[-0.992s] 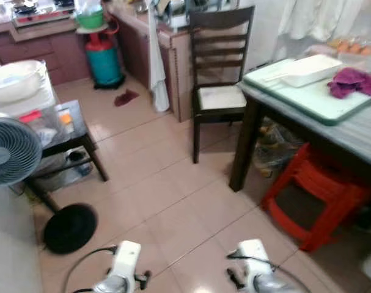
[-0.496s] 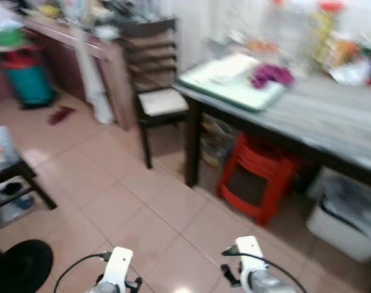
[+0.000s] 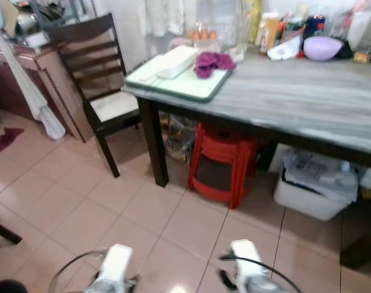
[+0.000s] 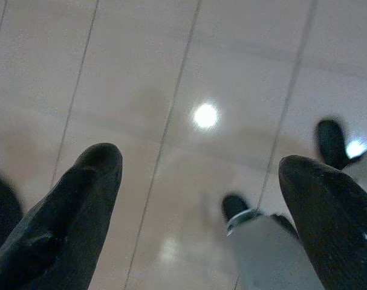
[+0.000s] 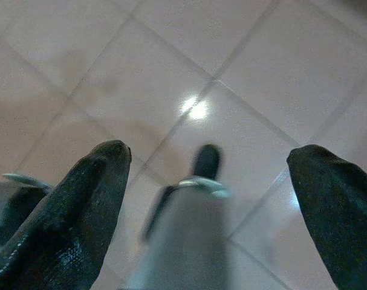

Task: Setting the table

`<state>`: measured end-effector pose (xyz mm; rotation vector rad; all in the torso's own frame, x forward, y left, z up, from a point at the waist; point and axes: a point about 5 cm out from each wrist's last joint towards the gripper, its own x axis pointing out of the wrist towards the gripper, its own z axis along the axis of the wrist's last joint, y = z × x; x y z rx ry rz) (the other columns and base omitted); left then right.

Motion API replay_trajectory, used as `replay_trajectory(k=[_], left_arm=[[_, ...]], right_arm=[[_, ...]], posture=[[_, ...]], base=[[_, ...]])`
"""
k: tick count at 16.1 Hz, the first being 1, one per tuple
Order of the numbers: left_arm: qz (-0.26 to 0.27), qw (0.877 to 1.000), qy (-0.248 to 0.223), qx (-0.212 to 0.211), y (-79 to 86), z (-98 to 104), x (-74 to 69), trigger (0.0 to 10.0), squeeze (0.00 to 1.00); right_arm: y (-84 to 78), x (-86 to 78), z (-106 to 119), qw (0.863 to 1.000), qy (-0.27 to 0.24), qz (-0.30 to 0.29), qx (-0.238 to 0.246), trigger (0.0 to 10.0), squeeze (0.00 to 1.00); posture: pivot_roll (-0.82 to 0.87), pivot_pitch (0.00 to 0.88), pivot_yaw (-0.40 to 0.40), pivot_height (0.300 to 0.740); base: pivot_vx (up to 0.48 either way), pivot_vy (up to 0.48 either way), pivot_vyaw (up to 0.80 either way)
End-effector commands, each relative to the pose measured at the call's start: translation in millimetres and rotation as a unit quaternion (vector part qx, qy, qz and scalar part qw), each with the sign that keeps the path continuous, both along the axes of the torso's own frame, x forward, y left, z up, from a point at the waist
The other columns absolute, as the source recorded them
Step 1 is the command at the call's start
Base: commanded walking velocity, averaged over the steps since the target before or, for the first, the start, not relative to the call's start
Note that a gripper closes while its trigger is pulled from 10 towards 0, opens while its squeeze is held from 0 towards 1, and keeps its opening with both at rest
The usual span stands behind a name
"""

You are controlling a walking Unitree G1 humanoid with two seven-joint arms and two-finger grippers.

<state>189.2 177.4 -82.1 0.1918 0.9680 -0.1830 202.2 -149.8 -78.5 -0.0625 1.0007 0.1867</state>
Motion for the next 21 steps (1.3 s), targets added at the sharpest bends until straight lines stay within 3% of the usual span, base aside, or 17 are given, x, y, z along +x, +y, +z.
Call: replay_trajectory(k=[1,7,10,12,13,14,16,18,21], left_arm=[[-0.004,1.0,0.005,0.015,5.5,0,-0.3,10.0,0.0],[-0.012,1.0,0.002,0.012,-11.1,1,6.3,10.0,0.0],[-0.006,1.0,0.004,0.018,-0.6,1,4.4,10.0,0.0],[0.001,1.0,0.008,0.025,14.8,1,-1.1,10.0,0.0],[0.018,0.999,-0.005,0.036,32.1,4,-2.5,10.0,0.0],[0.049,0.998,-0.027,0.038,47.4,8,-0.6,10.0,0.0],[0.079,0.996,-0.04,0.008,57.4,12,0.9,10.0,0.0],[0.087,0.993,-0.073,0.006,54.3,19,13.4,10.0,0.0],[0.106,0.987,-0.12,-0.008,51.6,29,28.8,10.0,0.0]], right_arm=[[5.4,2.9,1,1.0,-0.006,0.003,0.003,10.0,0.0],[7.3,1.6,1,1.0,-0.004,0.002,0.007,10.0,0.0],[7.9,1.7,1,1.0,-0.004,0.002,0.008,10.0,0.0],[8.1,1.7,1,1.0,-0.004,0.003,0.008,10.0,0.0],[8.5,2.8,2,1.0,-0.011,0.004,0.008,10.0,0.0],[8.3,6.0,4,1.0,-0.02,-0.006,0.016,10.0,0.0],[11.7,14.4,9,0.998,-0.039,-0.023,0.049,10.0,0.0],[12.7,21.8,13,0.998,-0.053,-0.013,0.043,10.0,0.0],[7.7,52.8,36,0.991,-0.12,-0.003,0.055,10.0,0.0]], posture=[[-0.03,0.0,0.063,0.74],[-0.03,0.0,0.065,0.74],[-0.03,0.0,0.064,0.74],[-0.03,0.0,0.064,0.74],[-0.03,0.0,0.065,0.74],[-0.03,0.0,0.065,0.74],[-0.03,0.0,0.064,0.74],[-0.04,0.0,0.067,0.74],[-0.04,0.0,0.062,0.74]], base=[[0.0,0.0,-0.75],[0.0,0.0,-0.75],[0.0,0.0,-0.75],[0.0,0.0,-0.75],[0.0,0.0,0.0],[0.0,0.0,0.0],[0.0,0.0,0.0],[0.0,0.0,0.0],[0.0,0.0,0.0]])
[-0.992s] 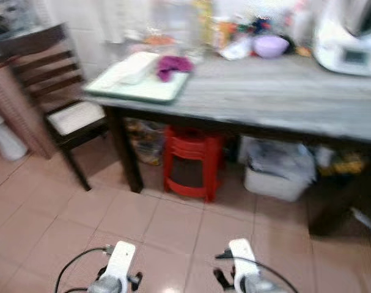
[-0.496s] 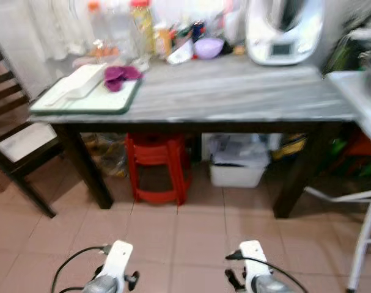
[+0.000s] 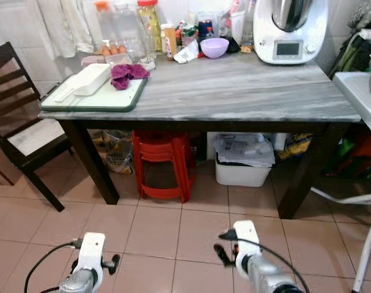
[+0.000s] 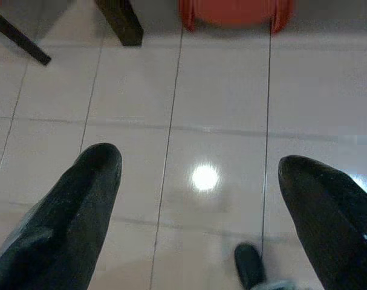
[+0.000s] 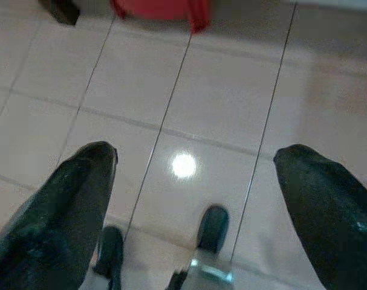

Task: Setting the table

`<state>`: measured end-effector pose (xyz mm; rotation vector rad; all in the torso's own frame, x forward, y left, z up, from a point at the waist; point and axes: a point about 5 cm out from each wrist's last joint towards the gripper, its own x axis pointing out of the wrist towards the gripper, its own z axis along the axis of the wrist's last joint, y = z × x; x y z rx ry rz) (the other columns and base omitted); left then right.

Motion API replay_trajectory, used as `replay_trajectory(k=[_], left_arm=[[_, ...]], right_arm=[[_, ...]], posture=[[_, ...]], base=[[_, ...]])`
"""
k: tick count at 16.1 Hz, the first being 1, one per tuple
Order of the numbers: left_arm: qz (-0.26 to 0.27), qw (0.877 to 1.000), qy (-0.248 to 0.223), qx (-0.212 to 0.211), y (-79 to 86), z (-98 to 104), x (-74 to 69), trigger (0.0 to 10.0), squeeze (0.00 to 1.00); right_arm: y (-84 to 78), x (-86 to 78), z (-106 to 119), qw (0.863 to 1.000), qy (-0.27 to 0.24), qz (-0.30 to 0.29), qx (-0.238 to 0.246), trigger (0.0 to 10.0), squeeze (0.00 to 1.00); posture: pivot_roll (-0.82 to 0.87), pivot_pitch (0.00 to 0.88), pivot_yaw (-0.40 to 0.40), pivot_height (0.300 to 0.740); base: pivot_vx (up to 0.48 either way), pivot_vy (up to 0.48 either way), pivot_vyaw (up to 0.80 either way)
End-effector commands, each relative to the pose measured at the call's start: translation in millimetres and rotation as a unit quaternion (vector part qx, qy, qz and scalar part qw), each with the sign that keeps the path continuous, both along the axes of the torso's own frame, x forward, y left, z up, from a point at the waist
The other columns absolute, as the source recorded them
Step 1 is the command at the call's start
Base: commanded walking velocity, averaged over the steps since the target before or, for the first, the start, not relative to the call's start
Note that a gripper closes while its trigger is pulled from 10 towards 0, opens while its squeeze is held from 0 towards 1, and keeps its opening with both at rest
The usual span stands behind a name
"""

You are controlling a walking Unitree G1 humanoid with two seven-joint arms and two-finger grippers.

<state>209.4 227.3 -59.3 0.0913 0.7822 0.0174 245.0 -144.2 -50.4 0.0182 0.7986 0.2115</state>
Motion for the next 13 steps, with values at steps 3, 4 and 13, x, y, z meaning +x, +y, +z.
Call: replay_trajectory(k=[3,4,13], left_arm=[[-0.001,0.996,-0.089,-0.023,-4.0,26,35.7,10.0,0.0],[-0.004,0.986,-0.164,-0.036,-5.7,50,60.8,10.0,0.0],[-0.129,0.945,-0.291,-0.073,-32.8,98,29.0,10.0,0.0]], right_arm=[[-3.3,41.4,35,0.996,-0.094,-0.003,0.009,10.0,0.0],[0.6,59.1,54,0.99,-0.135,0.008,0.037,10.0,0.0],[-15.1,44.4,113,0.951,-0.292,0.057,0.081,10.0,0.0]], posture=[[-0.04,0.0,0.063,0.74],[-0.04,0.001,0.067,0.74],[-0.12,0.097,0.124,0.74]], base=[[0.0,0.0,0.0],[0.0,0.0,0.0],[0.0,0.0,0.0]])
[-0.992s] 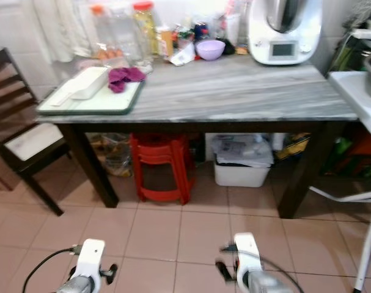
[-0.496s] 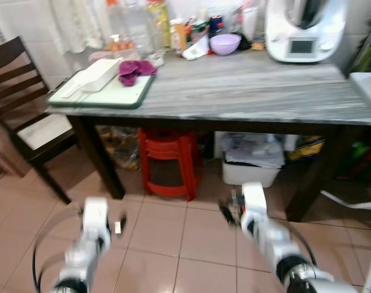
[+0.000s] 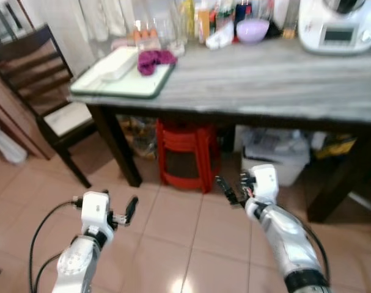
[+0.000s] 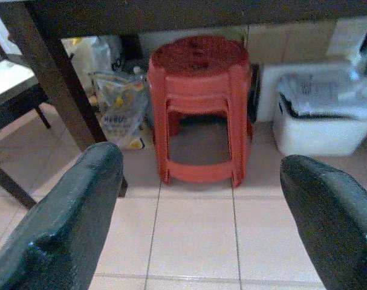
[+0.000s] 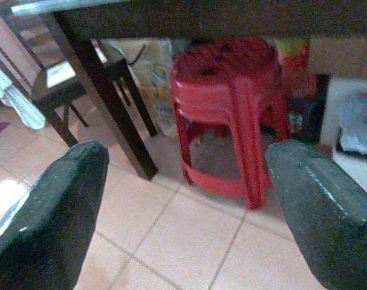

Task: Setting the table

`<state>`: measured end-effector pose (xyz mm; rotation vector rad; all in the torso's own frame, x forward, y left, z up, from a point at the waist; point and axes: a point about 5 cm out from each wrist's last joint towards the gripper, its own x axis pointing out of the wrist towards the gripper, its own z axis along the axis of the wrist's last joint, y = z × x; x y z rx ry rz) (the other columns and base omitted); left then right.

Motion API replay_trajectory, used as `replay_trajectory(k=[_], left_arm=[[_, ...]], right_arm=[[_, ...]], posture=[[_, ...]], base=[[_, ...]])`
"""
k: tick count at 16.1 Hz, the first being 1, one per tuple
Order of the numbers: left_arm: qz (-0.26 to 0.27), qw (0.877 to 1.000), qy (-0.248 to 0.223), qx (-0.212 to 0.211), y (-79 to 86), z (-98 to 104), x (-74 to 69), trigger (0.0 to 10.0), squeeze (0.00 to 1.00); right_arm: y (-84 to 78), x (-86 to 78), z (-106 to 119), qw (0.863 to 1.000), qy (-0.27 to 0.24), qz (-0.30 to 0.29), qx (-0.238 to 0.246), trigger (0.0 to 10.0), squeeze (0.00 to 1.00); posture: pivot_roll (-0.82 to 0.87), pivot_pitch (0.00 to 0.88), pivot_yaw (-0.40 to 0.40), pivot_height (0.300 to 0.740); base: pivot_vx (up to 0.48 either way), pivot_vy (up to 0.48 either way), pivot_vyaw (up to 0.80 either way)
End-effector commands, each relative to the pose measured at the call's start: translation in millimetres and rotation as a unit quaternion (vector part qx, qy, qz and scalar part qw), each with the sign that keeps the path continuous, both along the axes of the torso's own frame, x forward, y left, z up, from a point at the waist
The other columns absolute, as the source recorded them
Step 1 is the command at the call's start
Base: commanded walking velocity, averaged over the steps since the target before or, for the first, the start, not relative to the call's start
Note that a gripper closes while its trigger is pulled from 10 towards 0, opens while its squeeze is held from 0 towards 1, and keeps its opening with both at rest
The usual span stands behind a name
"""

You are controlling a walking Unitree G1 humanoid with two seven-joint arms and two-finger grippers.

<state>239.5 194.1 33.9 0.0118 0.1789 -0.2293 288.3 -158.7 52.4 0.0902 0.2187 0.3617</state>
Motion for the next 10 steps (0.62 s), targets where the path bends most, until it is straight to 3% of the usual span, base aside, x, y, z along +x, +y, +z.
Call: replay_trajectory(k=[1,2,4,5,7,8,10], left_arm=[[-0.013,1.0,-0.004,0.014,0.5,5,-1.1,10.0,0.0],[-0.014,0.999,-0.006,0.029,-0.4,7,-17.4,10.0,0.0],[-0.006,0.999,-0.019,0.041,-9.5,14,-40.3,10.0,0.0],[-0.011,0.999,-0.023,0.042,-12.7,16,-45.7,10.0,0.0],[-0.009,0.998,-0.031,0.052,-15.4,18,-49.5,10.0,0.0],[0.016,0.998,-0.039,0.048,-15.7,24,-49.1,10.0,0.0],[0.048,0.995,-0.055,0.063,-9.6,29,-46.5,10.0,0.0]], right_arm=[[-0.6,1.1,10,1.0,-0.018,0.005,-0.011,10.0,0.0],[-14.0,-17.4,7,0.999,-0.021,-0.03,-0.025,10.0,0.0],[-28.8,-43.6,4,0.997,-0.007,-0.083,0.002,10.0,0.0],[-27.8,-51.7,4,0.996,-0.01,-0.089,-0.003,10.0,0.0],[-24.3,-63.5,4,0.994,-0.024,-0.099,-0.029,10.0,0.0],[-23.8,-70.1,7,0.993,-0.024,-0.108,-0.031,10.0,0.0],[-20.7,-62.5,13,0.994,-0.038,-0.093,-0.034,10.0,0.0]], posture=[[-0.12,0.097,0.124,0.74],[-0.13,0.113,0.114,0.74],[-0.14,0.135,0.093,0.74],[-0.15,0.136,0.079,0.74],[-0.14,0.124,0.071,0.74],[-0.13,0.102,0.057,0.74],[-0.12,0.064,0.031,0.74]], base=[[0.0,0.0,0.0],[0.0,0.0,0.0],[0.0,0.0,0.0],[0.0,0.0,0.0],[0.0,0.0,0.0],[0.0,0.0,0.0],[0.0,0.0,0.0]])
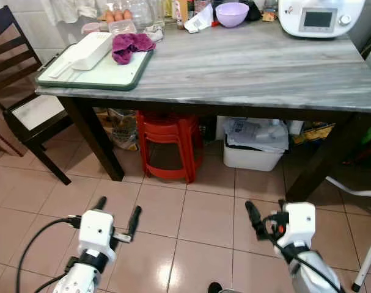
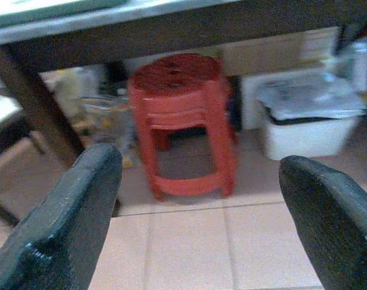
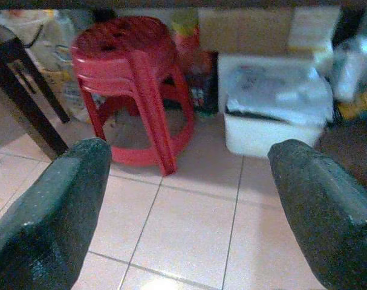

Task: Setting the table

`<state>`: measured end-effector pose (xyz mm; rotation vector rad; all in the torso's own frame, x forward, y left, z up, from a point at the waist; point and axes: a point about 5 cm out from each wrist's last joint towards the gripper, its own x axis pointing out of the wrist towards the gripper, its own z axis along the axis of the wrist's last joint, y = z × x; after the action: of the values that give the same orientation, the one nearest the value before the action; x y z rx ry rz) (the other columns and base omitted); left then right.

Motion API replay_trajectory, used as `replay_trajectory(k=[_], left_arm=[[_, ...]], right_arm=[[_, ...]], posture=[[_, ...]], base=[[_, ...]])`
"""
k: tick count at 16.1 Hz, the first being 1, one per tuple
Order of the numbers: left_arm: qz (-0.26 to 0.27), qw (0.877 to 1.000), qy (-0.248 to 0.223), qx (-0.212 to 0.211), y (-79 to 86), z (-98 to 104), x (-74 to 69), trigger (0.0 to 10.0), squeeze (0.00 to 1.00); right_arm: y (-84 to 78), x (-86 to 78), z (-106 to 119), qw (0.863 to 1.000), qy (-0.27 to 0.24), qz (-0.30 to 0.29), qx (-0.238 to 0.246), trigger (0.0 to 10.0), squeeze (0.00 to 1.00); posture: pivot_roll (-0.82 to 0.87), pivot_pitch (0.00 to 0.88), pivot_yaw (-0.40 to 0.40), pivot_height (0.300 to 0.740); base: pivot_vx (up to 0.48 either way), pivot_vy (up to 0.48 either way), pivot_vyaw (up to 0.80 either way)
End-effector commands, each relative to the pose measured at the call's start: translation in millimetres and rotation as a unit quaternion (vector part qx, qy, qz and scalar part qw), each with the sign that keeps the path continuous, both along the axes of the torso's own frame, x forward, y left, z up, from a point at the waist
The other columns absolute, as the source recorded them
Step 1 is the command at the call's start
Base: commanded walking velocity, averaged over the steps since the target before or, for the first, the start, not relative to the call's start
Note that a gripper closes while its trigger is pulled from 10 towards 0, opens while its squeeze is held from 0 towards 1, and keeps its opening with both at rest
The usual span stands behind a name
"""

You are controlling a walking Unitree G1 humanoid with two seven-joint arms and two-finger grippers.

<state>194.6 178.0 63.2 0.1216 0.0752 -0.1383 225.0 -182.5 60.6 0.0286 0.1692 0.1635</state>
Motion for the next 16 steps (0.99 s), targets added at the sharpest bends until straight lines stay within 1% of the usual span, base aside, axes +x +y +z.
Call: replay_trajectory(k=[1,3,4,5,6,8,9,10,12,13,14,15,16], left_arm=[[0.033,0.999,0.004,0.021,11.3,-2,-7.0,10.0,0.0],[0.058,0.998,0.008,0.019,14.8,-1,-12.9,10.0,0.0],[0.066,0.997,0.011,0.032,16.9,-3,-22.5,10.0,0.0],[0.078,0.996,0.022,0.043,20.8,-9,-32.2,10.0,0.0],[0.08,0.995,0.025,0.05,23.0,-9,-39.6,10.0,0.0],[0.096,0.993,0.031,0.052,26.3,-8,-42.9,10.0,0.0],[0.097,0.993,0.026,0.057,23.1,-7,-42.8,10.0,0.0],[0.103,0.993,0.018,0.055,14.6,-2,-41.9,10.0,0.0],[0.074,0.996,0.0,0.059,-0.6,8,-41.2,10.0,0.0],[0.09,0.994,-0.006,0.057,2.6,11,-36.1,10.0,0.0],[0.1,0.993,-0.015,0.057,5.2,13,-30.9,10.0,0.0],[0.102,0.993,-0.016,0.056,5.3,13,-29.3,10.0,0.0],[0.114,0.992,-0.024,0.047,5.9,16,-24.5,10.0,0.0]], right_arm=[[11.0,5.5,10,0.999,-0.015,0.029,0.002,10.0,0.0],[14.7,9.8,16,0.999,-0.02,0.05,-0.002,10.0,0.0],[15.5,10.9,17,0.998,-0.021,0.064,-0.005,10.0,0.0],[13.1,10.8,12,0.998,-0.01,0.063,-0.009,10.0,0.0],[12.0,8.9,12,0.998,-0.009,0.06,-0.005,10.0,0.0],[12.4,3.9,17,0.998,-0.014,0.058,-0.002,10.0,0.0],[11.3,2.3,16,0.998,-0.016,0.055,-0.002,10.0,0.0],[9.4,3.3,15,0.999,-0.018,0.036,-0.001,10.0,0.0],[21.7,6.0,28,0.998,-0.041,0.051,0.012,10.0,0.0],[30.3,4.3,34,0.994,-0.063,0.084,-0.023,10.0,0.0],[29.3,4.5,38,0.994,-0.068,0.079,-0.026,10.0,0.0],[28.3,5.3,39,0.995,-0.067,0.074,-0.022,10.0,0.0],[25.6,7.8,43,0.995,-0.073,0.064,-0.016,10.0,0.0]], posture=[[-0.11,0.059,0.033,0.74],[-0.09,0.061,0.019,0.74],[-0.07,0.08,0.023,0.74],[-0.05,0.081,0.015,0.74],[-0.06,0.087,0.017,0.74],[-0.06,0.076,0.036,0.74],[-0.07,0.082,0.047,0.74],[-0.06,0.081,0.039,0.74],[-0.07,0.098,0.037,0.74],[-0.08,0.103,0.042,0.74],[-0.08,0.103,0.035,0.74],[-0.08,0.103,0.032,0.74],[-0.08,0.101,0.03,0.74]], base=[[0.0,0.0,0.0],[0.0,0.0,0.0],[0.0,0.0,0.0],[0.0,0.0,0.0],[0.0,0.0,0.0],[0.0,0.0,0.0],[0.0,0.0,0.0],[0.0,0.0,0.0],[0.0,0.0,0.0],[0.0,0.0,0.0],[0.0,0.0,0.0],[0.0,0.0,0.0],[0.0,0.0,0.0]])
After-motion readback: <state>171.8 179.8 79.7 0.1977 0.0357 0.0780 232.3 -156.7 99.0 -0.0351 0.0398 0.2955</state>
